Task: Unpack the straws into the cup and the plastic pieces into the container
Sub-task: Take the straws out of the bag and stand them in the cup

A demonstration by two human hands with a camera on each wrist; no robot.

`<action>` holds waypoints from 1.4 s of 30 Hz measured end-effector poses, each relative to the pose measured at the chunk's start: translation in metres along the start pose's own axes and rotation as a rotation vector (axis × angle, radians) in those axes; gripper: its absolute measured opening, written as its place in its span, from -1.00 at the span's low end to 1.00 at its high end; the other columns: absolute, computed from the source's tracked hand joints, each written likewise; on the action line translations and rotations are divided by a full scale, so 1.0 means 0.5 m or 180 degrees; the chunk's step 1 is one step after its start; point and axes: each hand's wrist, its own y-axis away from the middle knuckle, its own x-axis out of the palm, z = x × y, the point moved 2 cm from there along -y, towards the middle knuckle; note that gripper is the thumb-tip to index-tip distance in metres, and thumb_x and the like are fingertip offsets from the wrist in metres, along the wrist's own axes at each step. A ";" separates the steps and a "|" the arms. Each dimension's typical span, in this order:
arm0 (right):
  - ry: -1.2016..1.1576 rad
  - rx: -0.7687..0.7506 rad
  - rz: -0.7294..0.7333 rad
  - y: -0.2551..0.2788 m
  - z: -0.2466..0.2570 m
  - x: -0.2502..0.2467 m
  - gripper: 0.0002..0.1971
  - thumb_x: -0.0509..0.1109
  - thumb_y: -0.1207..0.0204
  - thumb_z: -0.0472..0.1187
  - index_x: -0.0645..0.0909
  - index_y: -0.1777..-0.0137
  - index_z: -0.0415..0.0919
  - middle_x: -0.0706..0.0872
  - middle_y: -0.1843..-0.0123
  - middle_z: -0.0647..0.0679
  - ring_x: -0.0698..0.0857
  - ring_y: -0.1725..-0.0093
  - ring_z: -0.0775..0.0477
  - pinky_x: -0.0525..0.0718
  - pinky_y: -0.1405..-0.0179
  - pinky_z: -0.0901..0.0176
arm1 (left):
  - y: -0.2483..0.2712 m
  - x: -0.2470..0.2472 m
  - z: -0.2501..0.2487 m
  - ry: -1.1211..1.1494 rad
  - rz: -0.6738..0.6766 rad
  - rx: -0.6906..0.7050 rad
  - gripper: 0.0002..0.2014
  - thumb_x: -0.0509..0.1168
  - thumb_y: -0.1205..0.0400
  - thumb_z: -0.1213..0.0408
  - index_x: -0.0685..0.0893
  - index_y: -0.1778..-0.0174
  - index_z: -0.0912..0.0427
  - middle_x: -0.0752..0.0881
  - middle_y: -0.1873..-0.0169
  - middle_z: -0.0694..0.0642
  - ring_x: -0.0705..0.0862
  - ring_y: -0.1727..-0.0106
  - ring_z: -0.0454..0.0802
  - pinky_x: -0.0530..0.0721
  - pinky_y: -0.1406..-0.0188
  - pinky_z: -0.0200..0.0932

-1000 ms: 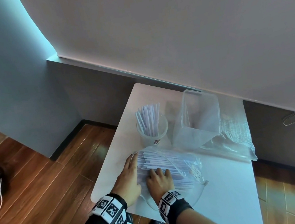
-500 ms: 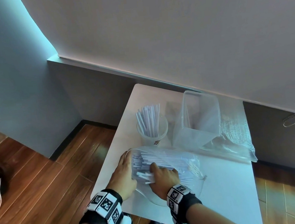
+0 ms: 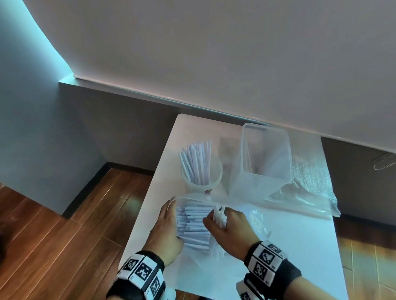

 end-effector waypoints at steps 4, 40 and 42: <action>0.0307 0.0052 -0.0004 -0.001 -0.016 -0.007 -0.62 0.31 -0.43 0.04 0.37 0.45 -0.19 0.51 0.49 -0.06 0.47 0.50 0.03 0.50 0.44 0.17 | 0.000 0.004 -0.002 -0.0054 -0.0013 -0.0008 -0.04 0.34 -0.52 0.59 -0.07 -0.72 0.08 0.05 -0.69 -0.03 0.22 -0.66 -0.01 0.30 -0.57 -0.14; 0.2664 -0.0065 0.1014 -0.008 -0.041 0.167 -0.82 0.61 -0.11 -0.31 0.72 0.30 -0.11 0.73 0.28 -0.05 0.77 0.35 -0.15 0.68 0.29 -0.06 | 0.014 0.013 0.007 -0.0269 0.0005 0.0069 0.01 0.37 -0.44 0.57 -0.08 -0.71 0.09 0.03 -0.67 -0.02 0.22 -0.66 0.00 0.31 -0.60 -0.12; 0.2725 -0.0094 0.0937 -0.009 -0.049 0.174 -0.83 0.62 -0.10 -0.34 0.73 0.33 -0.14 0.74 0.30 -0.07 0.77 0.37 -0.17 0.69 0.28 -0.11 | 0.013 0.015 0.011 -0.0284 0.0003 0.0066 0.01 0.34 -0.43 0.60 -0.10 -0.71 0.10 0.01 -0.68 -0.02 0.20 -0.66 -0.01 0.28 -0.60 -0.16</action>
